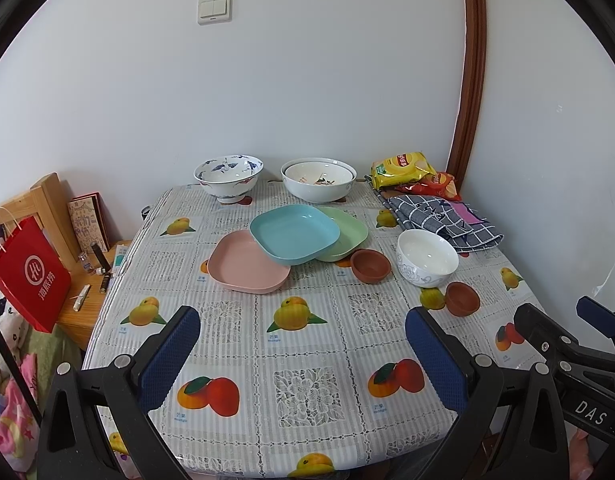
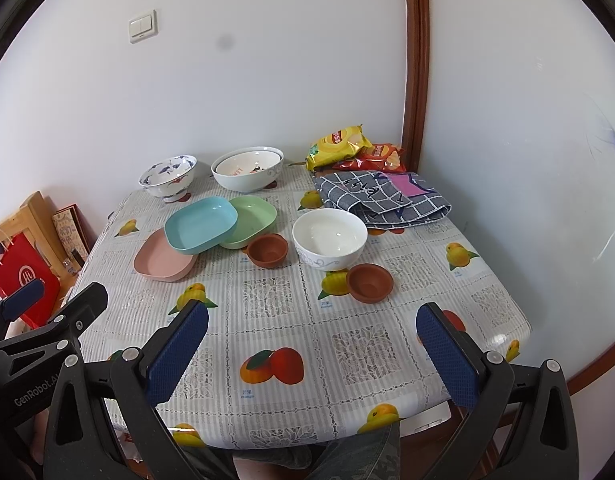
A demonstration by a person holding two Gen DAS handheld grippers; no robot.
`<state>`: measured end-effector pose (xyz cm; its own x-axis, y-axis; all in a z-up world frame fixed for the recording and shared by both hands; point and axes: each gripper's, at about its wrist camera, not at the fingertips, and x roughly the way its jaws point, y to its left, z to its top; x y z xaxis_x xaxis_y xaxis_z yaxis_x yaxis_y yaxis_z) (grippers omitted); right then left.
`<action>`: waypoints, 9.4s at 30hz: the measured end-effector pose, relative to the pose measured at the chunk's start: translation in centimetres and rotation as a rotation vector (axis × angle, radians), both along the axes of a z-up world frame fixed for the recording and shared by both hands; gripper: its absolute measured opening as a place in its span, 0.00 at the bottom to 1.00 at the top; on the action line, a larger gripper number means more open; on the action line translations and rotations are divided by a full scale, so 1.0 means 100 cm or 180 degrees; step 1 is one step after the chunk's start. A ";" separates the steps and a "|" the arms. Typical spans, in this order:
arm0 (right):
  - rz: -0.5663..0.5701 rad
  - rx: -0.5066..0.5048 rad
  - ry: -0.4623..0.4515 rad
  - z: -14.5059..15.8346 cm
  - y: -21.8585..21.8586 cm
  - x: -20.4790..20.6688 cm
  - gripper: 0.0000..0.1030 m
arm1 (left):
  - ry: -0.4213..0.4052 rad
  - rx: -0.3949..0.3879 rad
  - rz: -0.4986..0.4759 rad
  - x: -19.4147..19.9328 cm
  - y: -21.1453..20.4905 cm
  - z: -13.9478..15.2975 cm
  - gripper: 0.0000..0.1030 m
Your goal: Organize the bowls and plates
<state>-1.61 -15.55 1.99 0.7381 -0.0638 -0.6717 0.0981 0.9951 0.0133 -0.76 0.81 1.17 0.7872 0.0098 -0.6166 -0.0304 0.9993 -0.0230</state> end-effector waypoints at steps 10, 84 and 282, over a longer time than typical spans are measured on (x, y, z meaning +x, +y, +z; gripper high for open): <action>-0.0014 0.0002 -0.0008 0.000 -0.001 -0.002 1.00 | 0.0000 0.0005 0.0005 0.000 0.000 0.000 1.00; 0.0412 0.0023 0.0354 -0.054 0.044 0.162 0.88 | 0.0607 -0.0210 0.0244 0.156 0.064 -0.054 0.93; 0.1364 0.0253 0.0763 -0.150 0.160 0.315 0.50 | 0.1139 -0.0687 0.0719 0.230 0.165 -0.150 0.26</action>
